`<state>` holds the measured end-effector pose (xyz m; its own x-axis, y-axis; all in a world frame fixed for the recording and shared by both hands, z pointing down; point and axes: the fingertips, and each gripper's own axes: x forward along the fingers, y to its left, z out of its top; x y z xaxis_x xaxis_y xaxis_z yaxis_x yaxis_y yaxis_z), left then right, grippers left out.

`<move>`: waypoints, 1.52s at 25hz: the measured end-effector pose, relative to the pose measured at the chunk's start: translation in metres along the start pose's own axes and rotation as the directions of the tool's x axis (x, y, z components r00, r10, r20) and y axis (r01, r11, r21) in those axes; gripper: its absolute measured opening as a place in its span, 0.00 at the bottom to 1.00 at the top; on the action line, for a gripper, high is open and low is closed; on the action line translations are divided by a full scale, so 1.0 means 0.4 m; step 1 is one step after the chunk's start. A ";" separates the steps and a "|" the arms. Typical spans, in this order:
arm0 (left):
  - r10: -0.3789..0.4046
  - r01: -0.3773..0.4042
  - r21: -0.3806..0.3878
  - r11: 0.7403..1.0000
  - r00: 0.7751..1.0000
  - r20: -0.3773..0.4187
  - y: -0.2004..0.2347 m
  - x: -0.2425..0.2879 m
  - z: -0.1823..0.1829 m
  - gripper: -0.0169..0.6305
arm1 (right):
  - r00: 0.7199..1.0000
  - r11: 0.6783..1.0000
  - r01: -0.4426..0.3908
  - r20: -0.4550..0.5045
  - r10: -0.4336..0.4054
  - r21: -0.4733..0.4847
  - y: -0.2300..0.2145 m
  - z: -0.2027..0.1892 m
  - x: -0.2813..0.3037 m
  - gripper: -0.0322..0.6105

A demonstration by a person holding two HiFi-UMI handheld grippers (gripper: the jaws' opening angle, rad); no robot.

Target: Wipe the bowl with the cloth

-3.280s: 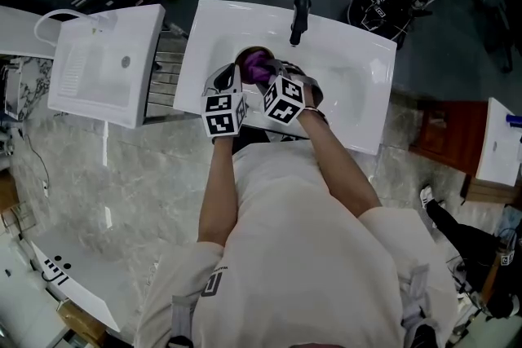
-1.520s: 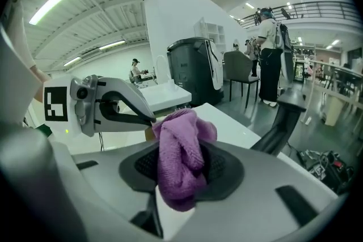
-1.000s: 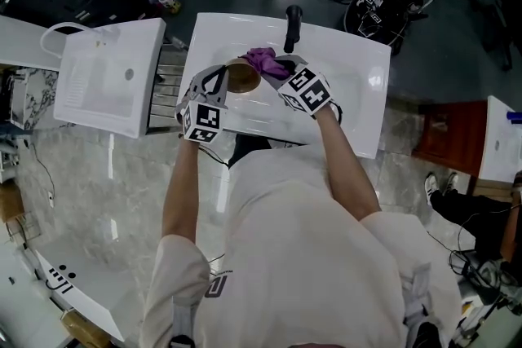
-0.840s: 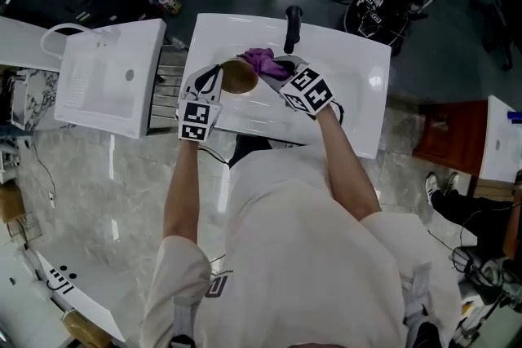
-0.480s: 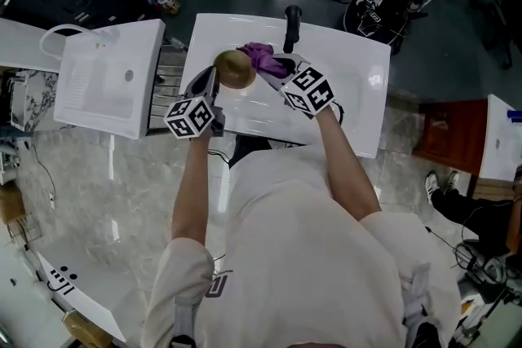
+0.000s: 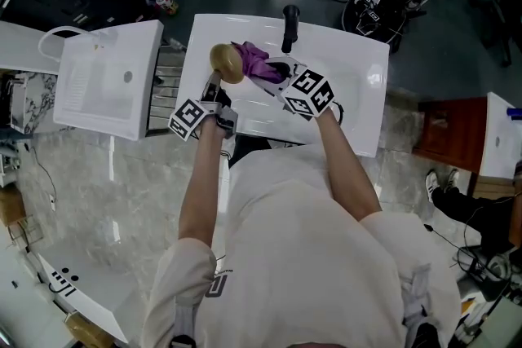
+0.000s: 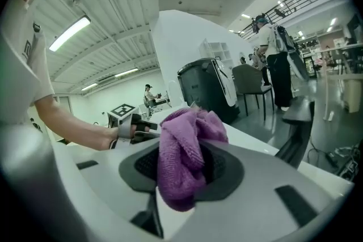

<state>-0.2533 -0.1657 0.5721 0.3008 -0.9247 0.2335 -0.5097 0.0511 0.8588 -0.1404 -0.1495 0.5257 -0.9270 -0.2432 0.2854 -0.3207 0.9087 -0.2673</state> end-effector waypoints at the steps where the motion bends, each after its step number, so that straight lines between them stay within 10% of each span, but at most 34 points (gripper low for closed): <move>1: -0.010 0.011 -0.053 0.999 1.000 0.015 0.004 -0.002 -0.001 0.04 | 1.000 1.000 -0.020 -0.003 0.020 -0.002 0.011 -0.002 0.004 0.24; 11: -0.189 0.204 -0.340 0.918 0.979 0.079 -0.058 0.013 -0.028 0.04 | 0.988 0.991 -0.119 -0.108 0.112 -0.061 0.065 -0.065 0.028 0.24; 30: -0.476 0.365 -0.407 0.837 0.853 -0.215 -0.207 -0.042 -0.147 0.04 | 0.999 0.986 0.016 -0.032 -0.021 -0.166 0.004 -0.062 0.010 0.24; 38: -0.457 0.333 -0.369 0.868 0.826 -0.329 -0.175 -0.080 -0.198 0.04 | 0.997 0.982 0.061 -0.040 -0.069 -0.176 -0.023 -0.078 -0.002 0.24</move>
<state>-0.1635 -0.1097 0.5405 0.7464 -0.6636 -0.0498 -0.0443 -0.1242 0.9913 -0.1305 -0.1471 0.5566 -0.8943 -0.2911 0.3398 -0.3368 0.9379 -0.0829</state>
